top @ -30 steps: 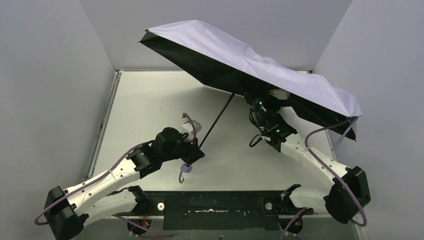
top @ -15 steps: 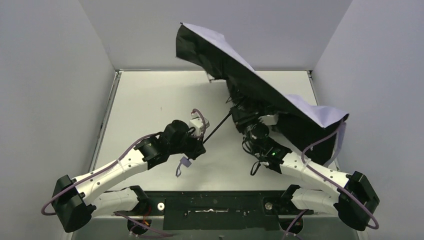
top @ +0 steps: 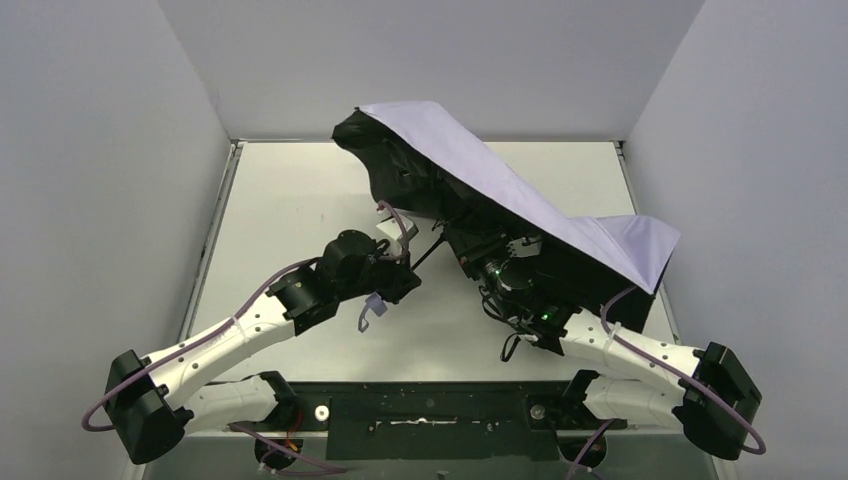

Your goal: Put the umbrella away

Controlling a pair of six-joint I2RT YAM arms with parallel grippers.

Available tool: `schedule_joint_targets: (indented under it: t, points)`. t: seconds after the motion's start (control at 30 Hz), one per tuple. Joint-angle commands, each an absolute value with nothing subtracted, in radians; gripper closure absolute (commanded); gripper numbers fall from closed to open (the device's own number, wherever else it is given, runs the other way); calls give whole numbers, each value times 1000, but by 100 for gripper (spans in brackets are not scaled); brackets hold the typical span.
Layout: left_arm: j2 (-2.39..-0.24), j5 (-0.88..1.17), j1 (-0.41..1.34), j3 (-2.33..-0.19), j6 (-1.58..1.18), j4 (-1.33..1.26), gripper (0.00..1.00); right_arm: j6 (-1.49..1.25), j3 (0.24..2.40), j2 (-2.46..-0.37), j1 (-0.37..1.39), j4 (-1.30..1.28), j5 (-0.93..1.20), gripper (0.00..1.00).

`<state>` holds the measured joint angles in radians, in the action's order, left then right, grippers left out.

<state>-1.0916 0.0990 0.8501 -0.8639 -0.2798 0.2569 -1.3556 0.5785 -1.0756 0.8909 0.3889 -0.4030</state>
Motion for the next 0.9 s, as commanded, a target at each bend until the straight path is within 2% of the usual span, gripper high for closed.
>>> schedule_joint_targets:
  t: [0.0, 0.07, 0.17, 0.2, 0.27, 0.6, 0.87]
  points:
    - [-1055, 48, 833, -892, -312, 66, 72, -1335, 577, -1032, 896, 362, -499, 100]
    - [-1038, 62, 832, -871, -336, 87, 52, -1332, 578, -1024, 889, 381, -522, 100]
    - [-1008, 96, 835, -836, -375, 130, 28, -1338, 579, -1025, 873, 409, -543, 100]
    - [-997, 102, 838, -826, -385, 149, 22, -1341, 581, -1028, 866, 413, -545, 100]
    - [-958, 108, 844, -804, -400, 185, 19, -1354, 583, -1036, 849, 421, -547, 100]
    - [-826, 81, 870, -707, -428, 329, 17, -1412, 633, -1079, 796, 371, -521, 100]
    - [-863, 71, 873, -697, -405, 272, 39, -1431, 630, -1093, 792, 376, -496, 100]
